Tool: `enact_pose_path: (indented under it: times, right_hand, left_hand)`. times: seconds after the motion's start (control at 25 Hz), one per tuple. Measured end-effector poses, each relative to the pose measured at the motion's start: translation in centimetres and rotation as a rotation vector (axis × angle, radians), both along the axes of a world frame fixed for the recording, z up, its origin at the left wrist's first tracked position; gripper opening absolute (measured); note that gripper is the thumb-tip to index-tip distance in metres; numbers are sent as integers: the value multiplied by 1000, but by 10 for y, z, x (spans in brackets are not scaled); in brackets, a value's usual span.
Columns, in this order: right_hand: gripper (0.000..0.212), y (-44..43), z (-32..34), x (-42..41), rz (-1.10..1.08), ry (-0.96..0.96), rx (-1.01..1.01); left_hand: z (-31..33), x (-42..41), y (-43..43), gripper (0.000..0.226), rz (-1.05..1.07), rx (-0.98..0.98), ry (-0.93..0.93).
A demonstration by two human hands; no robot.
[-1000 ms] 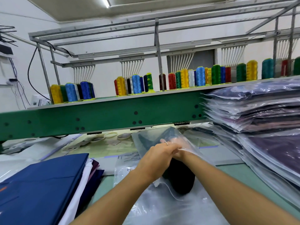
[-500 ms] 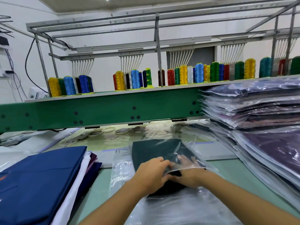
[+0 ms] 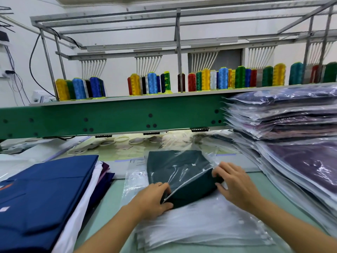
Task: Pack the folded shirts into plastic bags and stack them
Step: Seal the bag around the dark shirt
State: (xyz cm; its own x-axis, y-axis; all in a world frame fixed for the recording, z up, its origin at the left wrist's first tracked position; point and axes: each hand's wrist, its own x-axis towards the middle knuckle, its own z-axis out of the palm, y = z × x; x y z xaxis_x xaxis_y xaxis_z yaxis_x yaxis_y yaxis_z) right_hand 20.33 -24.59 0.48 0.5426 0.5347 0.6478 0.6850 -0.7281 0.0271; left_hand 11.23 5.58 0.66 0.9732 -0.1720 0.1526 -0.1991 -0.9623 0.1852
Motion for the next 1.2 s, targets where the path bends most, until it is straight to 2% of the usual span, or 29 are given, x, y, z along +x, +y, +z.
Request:
enact_pose_path:
  times: [0.08, 0.12, 0.24, 0.32, 0.44, 0.52, 0.64, 0.68, 0.76, 0.84, 1.0, 1.12, 1.2]
  right_hand:
    - [51, -2, -8, 4, -158, 66, 35]
    - [53, -2, -12, 8, -229, 124, 48]
    - [33, -2, -15, 17, -290, 400, 20]
    - [21, 1, -14, 19, -361, 397, -40]
    - [27, 7, -16, 18, -419, 297, -74]
    - [29, 10, -11, 16, -395, 320, -30]
    - [30, 9, 2, 14, -283, 434, 148]
    - [28, 9, 6, 9, -242, 410, 141]
    - [15, 8, 6, 1, -146, 217, -11]
    - [13, 7, -1, -6, -28, 88, -162]
    - [19, 6, -17, -23, 60, 162, -272]
    - [18, 1, -20, -31, 86, 221, -341]
    - [20, -2, -16, -35, 100, 298, -373]
  left_hand:
    - [-1, -1, 4, 27, 21, -42, -30]
    - [-1, 0, 6, 25, 46, -75, -36]
    - [-2, 6, 10, 21, 98, -102, -68]
    - [-5, 7, 8, 19, 121, -79, -120]
    - [-10, 7, 10, 20, 142, -75, -176]
    - [-7, 8, 17, 26, 165, -141, -188]
    - [6, 7, 35, 35, 219, -249, -204]
    - [10, 6, 42, 36, 231, -281, -211]
    - [13, -1, 52, 36, 233, -356, -221]
    - [7, -12, 59, 31, 237, -419, -228]
    - [-15, -30, 64, 31, 284, -350, -132]
    - [-20, -43, 63, 32, 173, -224, -157]
    - [-22, -50, 65, 31, 79, -214, -128]
